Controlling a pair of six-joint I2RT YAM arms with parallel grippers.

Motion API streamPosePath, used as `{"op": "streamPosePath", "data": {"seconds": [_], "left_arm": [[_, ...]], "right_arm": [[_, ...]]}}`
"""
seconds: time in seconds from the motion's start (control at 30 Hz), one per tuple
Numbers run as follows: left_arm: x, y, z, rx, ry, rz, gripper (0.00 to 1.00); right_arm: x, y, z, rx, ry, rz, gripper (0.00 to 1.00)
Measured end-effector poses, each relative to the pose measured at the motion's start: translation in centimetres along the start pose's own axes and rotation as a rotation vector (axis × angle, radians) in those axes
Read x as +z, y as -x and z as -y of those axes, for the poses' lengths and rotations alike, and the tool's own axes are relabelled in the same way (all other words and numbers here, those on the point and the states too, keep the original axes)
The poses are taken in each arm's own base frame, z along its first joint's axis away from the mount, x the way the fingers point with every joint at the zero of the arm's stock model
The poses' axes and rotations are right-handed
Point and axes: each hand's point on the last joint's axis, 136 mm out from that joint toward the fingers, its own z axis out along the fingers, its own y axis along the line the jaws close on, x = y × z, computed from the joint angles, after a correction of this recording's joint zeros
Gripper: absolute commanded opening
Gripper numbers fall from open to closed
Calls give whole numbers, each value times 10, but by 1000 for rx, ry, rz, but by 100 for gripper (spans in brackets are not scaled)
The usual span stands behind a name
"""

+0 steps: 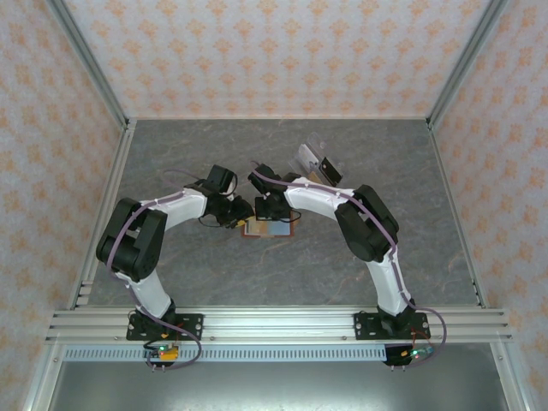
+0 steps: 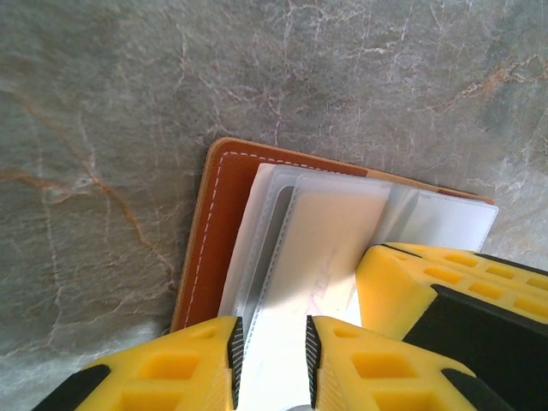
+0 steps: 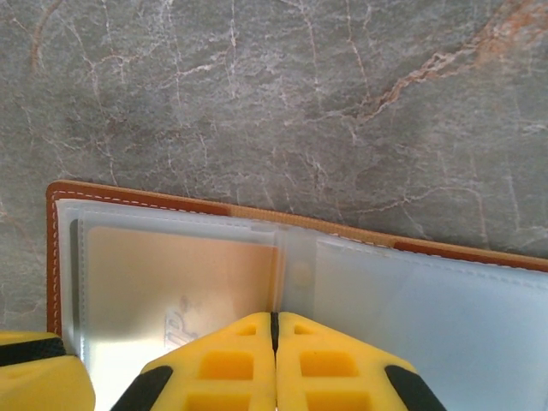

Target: Take the credit cards out of the card holder

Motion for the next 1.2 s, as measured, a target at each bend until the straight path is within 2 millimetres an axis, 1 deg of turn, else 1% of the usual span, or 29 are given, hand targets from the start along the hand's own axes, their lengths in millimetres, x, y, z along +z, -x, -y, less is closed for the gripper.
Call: {"op": "streamPosePath", "data": {"seconds": [0.2,0.37,0.6,0.8,0.93,1.03,1.1,1.2], "left_arm": [[4,-1,0,-3,-3,-15,30],[6,-1,2,0,-16,-22,29],[8,-4,5,4,-37,-42,18],[6,-2,13,13,-64,-43,11],[5,0,18,21,-82,-39,10],[5,0,22,26,-99,-41,12],[4,1,26,30,-116,-41,15],[3,1,34,34,-152,-45,24]], "right_arm": [[0,0,0,5,2,-2,6],[0,0,0,11,11,-5,6],[-1,1,2,42,49,-12,8],[-6,3,8,96,94,-20,17],[-19,4,10,130,146,-13,24],[-37,11,4,147,200,25,27],[-50,17,2,154,232,58,28],[-67,22,2,166,261,104,29]]}}
